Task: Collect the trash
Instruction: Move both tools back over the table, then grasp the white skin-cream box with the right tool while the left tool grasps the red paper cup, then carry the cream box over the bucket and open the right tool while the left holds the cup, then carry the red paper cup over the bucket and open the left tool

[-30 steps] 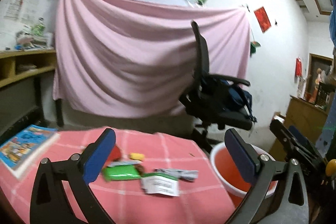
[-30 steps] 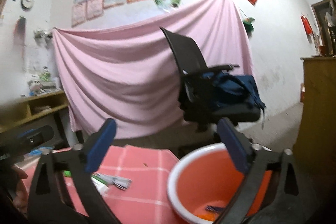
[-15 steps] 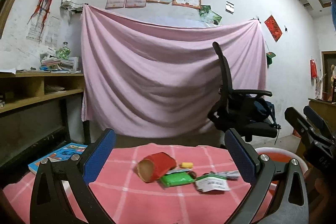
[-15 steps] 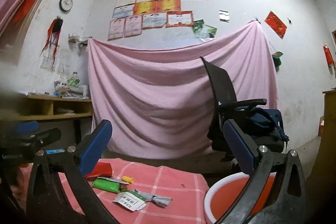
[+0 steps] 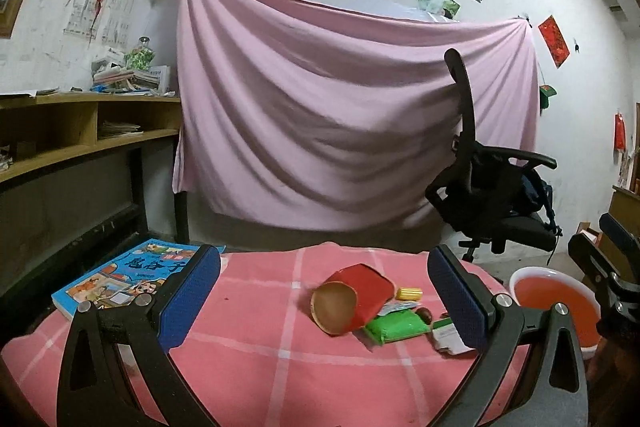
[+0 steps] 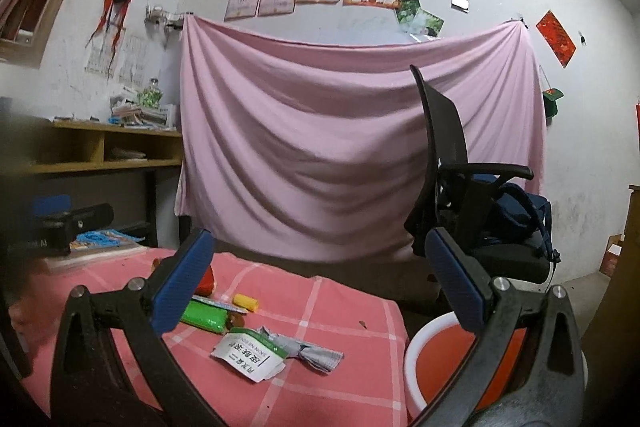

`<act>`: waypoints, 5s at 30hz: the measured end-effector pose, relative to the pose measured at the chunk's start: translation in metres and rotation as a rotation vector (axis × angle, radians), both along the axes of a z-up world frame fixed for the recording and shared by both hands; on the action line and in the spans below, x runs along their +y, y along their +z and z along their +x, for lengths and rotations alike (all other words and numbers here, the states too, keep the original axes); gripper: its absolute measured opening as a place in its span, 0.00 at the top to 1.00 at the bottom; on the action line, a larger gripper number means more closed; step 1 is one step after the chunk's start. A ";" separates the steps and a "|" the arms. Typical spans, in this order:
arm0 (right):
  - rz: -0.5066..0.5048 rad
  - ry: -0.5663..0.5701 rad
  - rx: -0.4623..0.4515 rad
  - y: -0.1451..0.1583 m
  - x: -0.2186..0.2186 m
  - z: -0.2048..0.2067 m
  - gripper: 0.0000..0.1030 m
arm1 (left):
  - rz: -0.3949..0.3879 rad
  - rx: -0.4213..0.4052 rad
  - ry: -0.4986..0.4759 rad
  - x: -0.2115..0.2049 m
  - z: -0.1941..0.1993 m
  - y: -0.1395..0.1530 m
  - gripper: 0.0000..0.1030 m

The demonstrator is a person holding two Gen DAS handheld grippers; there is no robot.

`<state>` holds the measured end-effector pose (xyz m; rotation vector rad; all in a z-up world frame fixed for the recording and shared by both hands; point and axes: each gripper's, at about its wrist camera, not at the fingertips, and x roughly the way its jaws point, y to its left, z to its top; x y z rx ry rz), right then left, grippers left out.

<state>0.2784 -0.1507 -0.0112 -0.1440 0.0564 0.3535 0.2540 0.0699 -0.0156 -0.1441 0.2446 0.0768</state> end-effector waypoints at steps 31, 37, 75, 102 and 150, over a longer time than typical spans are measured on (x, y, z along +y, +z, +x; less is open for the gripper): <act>-0.158 0.087 0.537 -0.040 0.017 0.076 0.41 | -0.105 0.379 -0.147 -0.003 0.082 -0.035 0.80; -0.172 0.165 0.618 -0.049 0.026 0.081 0.40 | -0.122 0.406 -0.140 -0.001 0.084 -0.035 0.95; -0.404 0.350 0.683 -0.070 0.061 0.064 0.37 | -0.116 0.379 -0.101 0.007 0.018 -0.025 0.96; -0.170 0.213 0.375 -0.029 0.023 0.020 0.38 | 0.071 0.185 -0.028 -0.043 -0.020 -0.001 1.00; 0.308 -0.308 0.414 -0.012 -0.199 0.042 0.34 | 0.004 0.286 -0.662 -0.260 0.078 0.010 1.00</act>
